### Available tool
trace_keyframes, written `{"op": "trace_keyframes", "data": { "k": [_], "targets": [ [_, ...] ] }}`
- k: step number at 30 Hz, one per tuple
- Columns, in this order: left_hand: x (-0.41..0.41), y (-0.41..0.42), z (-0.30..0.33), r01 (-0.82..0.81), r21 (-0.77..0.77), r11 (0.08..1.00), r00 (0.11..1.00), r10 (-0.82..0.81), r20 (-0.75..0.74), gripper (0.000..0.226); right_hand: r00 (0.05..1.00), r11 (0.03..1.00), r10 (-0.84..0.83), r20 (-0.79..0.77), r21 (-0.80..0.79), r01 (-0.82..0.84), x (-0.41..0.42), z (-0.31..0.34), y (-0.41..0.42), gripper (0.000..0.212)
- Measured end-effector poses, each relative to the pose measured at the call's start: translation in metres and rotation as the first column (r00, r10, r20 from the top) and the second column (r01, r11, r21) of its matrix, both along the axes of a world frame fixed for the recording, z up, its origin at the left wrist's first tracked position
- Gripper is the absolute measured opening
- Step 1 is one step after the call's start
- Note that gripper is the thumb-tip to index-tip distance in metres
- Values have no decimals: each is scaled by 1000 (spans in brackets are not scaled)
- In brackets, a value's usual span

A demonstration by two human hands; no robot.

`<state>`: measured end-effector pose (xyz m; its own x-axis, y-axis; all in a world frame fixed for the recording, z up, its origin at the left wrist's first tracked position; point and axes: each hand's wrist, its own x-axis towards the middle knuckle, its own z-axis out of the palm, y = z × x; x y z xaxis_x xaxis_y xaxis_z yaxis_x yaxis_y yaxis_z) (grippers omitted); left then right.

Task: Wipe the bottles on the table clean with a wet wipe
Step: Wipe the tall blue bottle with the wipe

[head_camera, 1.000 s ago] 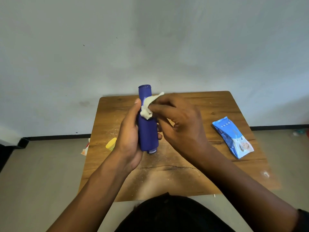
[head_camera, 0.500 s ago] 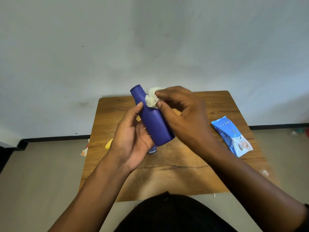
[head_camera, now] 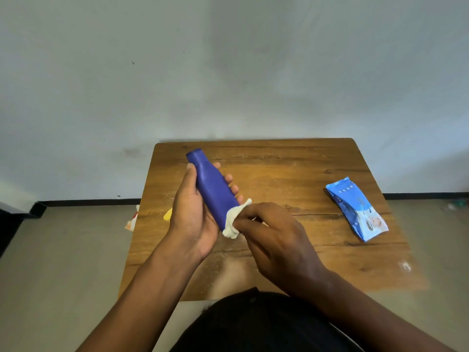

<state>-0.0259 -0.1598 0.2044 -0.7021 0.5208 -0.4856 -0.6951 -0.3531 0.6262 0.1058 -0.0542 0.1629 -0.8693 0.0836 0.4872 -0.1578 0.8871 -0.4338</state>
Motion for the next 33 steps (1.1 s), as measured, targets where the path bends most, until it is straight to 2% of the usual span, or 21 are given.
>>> {"op": "trace_keyframes", "data": {
  "k": [3,7,10,13,15,18,20,28,30,33],
  "targets": [
    [12,7,-4,84,-52,995,996,-86,-24,63,999,1000,-14,-48,-15,14,-14,6,7,22],
    [23,16,-4,201,-49,978,976,-205,-71,37,974,985,-168,-152,-61,161,-56,27,26,19],
    [18,19,1,227,-23,974,971,-228,-73,37,961,971,-213,-179,-145,188,-70,36,31,20],
    [6,18,4,216,4,976,975,-216,-58,46,966,982,-166,-199,-121,144,-63,35,22,17],
    [-6,15,4,181,20,983,983,-181,-19,54,982,991,-108,-153,-90,95,-48,26,12,16],
    [-17,10,2,140,28,990,989,-139,-47,54,998,999,-29,-62,-19,28,-23,10,4,19],
    [-16,8,0,144,36,989,988,-142,-56,54,997,999,-21,-81,-32,18,-18,6,4,19],
    [12,18,4,281,29,959,959,-279,-58,42,937,950,-285,-202,-189,248,-67,41,33,23],
    [7,19,7,272,44,961,962,-270,-50,45,940,960,-256,-224,-174,219,-69,44,32,20],
    [-9,18,10,198,111,974,980,-199,-2,53,970,991,-113,-216,-88,96,-52,36,18,16]
  ]
}}
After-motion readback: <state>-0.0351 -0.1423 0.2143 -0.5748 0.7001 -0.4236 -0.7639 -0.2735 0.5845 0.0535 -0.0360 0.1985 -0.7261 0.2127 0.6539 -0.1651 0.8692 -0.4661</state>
